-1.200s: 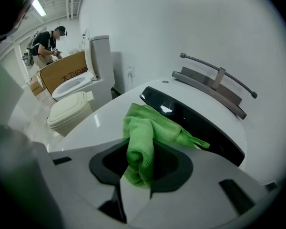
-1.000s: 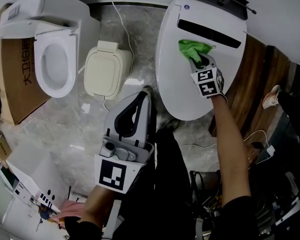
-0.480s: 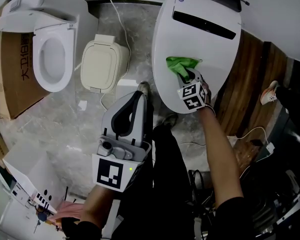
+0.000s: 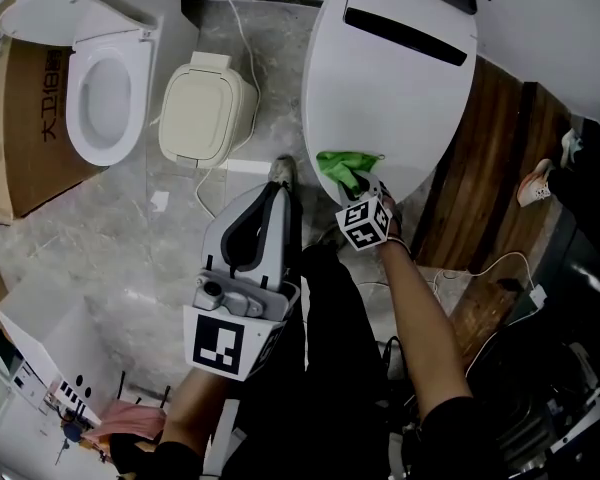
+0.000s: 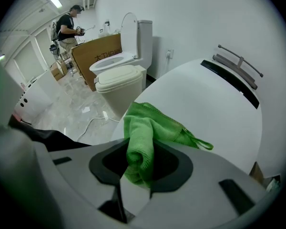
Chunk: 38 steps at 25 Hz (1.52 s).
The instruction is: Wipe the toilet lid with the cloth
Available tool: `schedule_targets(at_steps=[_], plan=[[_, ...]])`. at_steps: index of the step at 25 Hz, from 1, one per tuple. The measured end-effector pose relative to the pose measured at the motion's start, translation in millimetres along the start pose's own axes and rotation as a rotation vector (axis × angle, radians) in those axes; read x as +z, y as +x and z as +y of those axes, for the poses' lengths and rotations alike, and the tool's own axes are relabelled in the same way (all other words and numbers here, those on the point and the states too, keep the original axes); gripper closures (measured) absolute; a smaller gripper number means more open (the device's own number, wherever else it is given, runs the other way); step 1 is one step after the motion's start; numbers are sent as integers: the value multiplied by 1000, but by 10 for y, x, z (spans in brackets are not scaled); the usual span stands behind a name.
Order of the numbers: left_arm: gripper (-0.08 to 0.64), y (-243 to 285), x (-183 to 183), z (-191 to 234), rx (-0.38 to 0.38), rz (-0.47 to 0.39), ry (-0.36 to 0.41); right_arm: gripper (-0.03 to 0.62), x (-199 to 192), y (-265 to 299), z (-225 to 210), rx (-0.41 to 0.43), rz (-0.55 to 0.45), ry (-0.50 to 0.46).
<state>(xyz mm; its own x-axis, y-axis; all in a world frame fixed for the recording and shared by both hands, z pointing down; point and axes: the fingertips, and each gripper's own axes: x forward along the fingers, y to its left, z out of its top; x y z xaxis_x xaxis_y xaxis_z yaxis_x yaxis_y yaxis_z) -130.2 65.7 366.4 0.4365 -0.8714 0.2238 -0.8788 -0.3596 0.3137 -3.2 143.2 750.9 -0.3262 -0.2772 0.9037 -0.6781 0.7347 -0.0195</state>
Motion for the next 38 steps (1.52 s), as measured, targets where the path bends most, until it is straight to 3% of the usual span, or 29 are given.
schedule_targets(at_steps=[14, 18, 20, 22, 31, 38], plan=[[551, -329, 110, -3, 67, -88, -24, 462, -348, -44, 454, 74, 112, 32], [551, -338, 189, 41, 76, -106, -17, 462, -405, -79, 581, 180, 139, 106], [551, -341, 230, 77, 80, -104, -19, 462, -308, -167, 655, 259, 91, 169], [551, -333, 274, 121, 87, -102, -19, 462, -110, -305, 614, 270, -13, 203], [551, 27, 426, 462, 85, -102, -39, 462, 1150, -705, -313, 71, -380, 291], [551, 420, 551, 726, 74, -83, -42, 462, 2014, -555, -1245, -128, -427, 271]])
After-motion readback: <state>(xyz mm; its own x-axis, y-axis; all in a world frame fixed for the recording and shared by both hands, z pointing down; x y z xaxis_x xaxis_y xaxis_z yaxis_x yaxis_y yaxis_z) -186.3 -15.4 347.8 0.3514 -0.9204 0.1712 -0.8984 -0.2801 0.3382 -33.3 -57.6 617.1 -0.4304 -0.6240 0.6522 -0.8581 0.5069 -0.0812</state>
